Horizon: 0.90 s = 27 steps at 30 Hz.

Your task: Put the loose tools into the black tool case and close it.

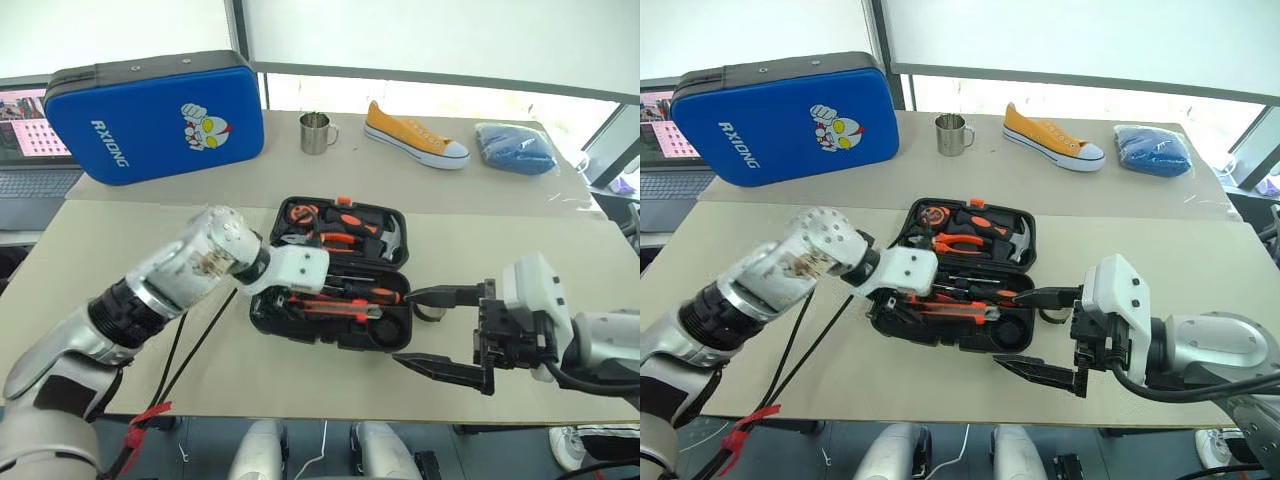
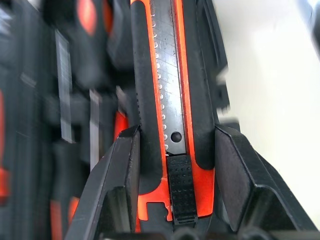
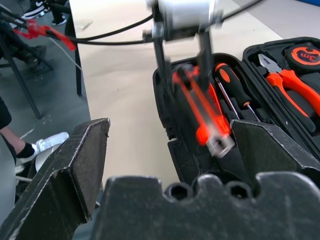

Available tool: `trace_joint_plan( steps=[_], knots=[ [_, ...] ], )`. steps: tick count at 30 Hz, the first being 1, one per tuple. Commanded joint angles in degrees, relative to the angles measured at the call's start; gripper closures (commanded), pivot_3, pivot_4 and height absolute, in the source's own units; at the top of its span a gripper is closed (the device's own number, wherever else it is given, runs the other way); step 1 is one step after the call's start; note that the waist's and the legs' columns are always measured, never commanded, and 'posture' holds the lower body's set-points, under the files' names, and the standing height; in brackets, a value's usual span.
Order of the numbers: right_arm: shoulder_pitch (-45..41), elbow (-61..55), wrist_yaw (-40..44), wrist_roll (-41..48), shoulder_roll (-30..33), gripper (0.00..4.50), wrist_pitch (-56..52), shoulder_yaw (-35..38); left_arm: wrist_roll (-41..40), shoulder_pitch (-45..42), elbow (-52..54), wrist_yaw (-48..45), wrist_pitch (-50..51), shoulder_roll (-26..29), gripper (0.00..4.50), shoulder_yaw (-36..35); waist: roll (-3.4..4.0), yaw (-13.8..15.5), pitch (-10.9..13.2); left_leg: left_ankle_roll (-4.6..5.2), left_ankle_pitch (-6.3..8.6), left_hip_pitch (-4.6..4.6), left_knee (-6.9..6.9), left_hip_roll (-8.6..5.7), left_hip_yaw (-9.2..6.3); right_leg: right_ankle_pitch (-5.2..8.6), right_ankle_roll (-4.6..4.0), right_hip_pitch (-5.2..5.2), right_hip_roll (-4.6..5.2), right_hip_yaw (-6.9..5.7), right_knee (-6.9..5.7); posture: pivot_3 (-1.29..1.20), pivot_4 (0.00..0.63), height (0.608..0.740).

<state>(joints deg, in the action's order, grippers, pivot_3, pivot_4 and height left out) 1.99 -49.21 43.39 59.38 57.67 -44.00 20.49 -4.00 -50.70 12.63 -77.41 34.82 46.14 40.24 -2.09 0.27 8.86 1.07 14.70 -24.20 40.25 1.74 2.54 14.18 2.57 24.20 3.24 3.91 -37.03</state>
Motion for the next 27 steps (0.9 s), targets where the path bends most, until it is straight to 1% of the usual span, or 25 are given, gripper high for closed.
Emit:
trace_joint_plan(
  steps=[1,7,9,11,13,17,19,23,25,26,27],
  knots=[
    [0.6,-1.9,-2.2,1.5,-0.2,0.00,0.2,2.4,2.4,0.5,0.9,-2.0,-4.3,1.2,2.83,-1.0,0.00,0.1,0.0,0.00,0.00,0.00,0.00,0.01,-0.09,0.00,0.00,0.00,0.00,0.00,0.00,0.00,0.150,0.739],
    [1.2,-2.5,-4.1,1.1,-0.4,0.00,0.9,2.0,6.1,1.3,-2.7,-1.7,-5.1,-1.1,2.83,0.1,0.01,0.4,0.0,0.00,0.00,0.03,0.05,-0.02,-0.14,0.00,0.01,-0.08,0.03,-0.01,0.00,0.00,0.150,0.739],
    [1.0,-2.5,-4.5,1.2,-0.4,0.00,1.0,1.7,6.2,1.5,-2.9,-2.8,-3.7,-1.4,2.83,0.2,0.01,0.4,0.0,0.00,0.00,0.03,0.08,-0.03,-0.14,0.00,0.03,-0.10,0.04,-0.01,0.00,0.00,0.150,0.739],
    [0.9,-2.5,-4.7,1.1,-0.4,0.00,1.0,1.5,6.4,1.6,-2.3,-3.7,-0.9,-1.5,2.83,0.3,0.03,0.4,0.0,0.00,0.00,0.06,0.08,-0.03,-0.14,0.00,0.03,-0.12,0.03,-0.01,-0.01,0.00,0.150,0.739],
    [0.7,-2.3,-4.8,0.9,-0.4,0.00,1.1,1.2,7.2,2.0,-1.8,-4.4,-1.4,-0.9,2.83,0.4,0.03,0.4,0.0,0.00,0.00,0.08,0.08,-0.02,-0.14,0.00,0.02,-0.13,0.02,-0.01,-0.03,0.00,0.150,0.739],
    [0.3,-1.7,-4.8,0.1,-0.7,0.00,1.5,0.3,5.0,2.6,1.6,-8.3,2.5,1.2,2.83,-0.4,0.04,-0.1,0.0,0.01,0.00,0.10,0.07,0.02,-0.15,0.01,0.01,-0.12,-0.01,0.00,-0.05,0.00,0.150,0.739],
    [-0.5,-1.3,-5.0,0.0,-0.9,0.00,1.5,-0.4,5.5,2.5,1.6,-8.1,2.4,1.1,2.83,-0.7,0.04,-0.4,0.0,0.02,0.01,0.10,0.05,0.06,-0.15,0.02,-0.02,-0.09,-0.05,0.01,-0.06,0.00,0.150,0.739],
    [-2.3,-0.6,-5.3,-0.2,-1.2,0.00,1.4,-1.7,7.6,2.8,-0.1,-8.0,-1.2,1.3,2.83,-0.4,0.04,-0.5,0.0,0.02,0.01,0.10,0.05,0.06,-0.17,0.03,-0.02,-0.08,-0.05,0.01,-0.06,0.00,0.150,0.739],
    [-3.3,-0.2,-5.5,-0.4,-1.4,0.00,1.2,-2.3,6.2,3.0,0.2,-8.6,-0.4,0.7,2.83,-1.3,0.04,-0.5,0.0,0.02,0.01,0.10,0.05,0.06,-0.17,0.03,-0.02,-0.09,-0.05,0.01,-0.06,0.00,0.150,0.739],
    [-3.6,-0.1,-5.5,-0.5,-1.5,0.00,1.2,-2.6,5.6,3.0,0.3,-8.4,0.3,0.0,1.82,-1.9,0.04,-0.6,0.0,0.02,0.01,0.10,0.05,0.06,-0.17,0.03,-0.02,-0.09,-0.06,0.01,-0.06,0.00,0.150,0.739],
    [-3.9,0.1,-5.5,-0.6,-1.5,0.00,1.2,-2.8,5.3,3.0,0.2,-8.3,0.4,-0.4,1.57,-2.3,0.04,-0.6,0.0,0.02,0.01,0.10,0.05,0.06,-0.17,0.03,-0.03,-0.08,-0.05,0.01,-0.06,0.00,0.150,0.739]
  ],
)
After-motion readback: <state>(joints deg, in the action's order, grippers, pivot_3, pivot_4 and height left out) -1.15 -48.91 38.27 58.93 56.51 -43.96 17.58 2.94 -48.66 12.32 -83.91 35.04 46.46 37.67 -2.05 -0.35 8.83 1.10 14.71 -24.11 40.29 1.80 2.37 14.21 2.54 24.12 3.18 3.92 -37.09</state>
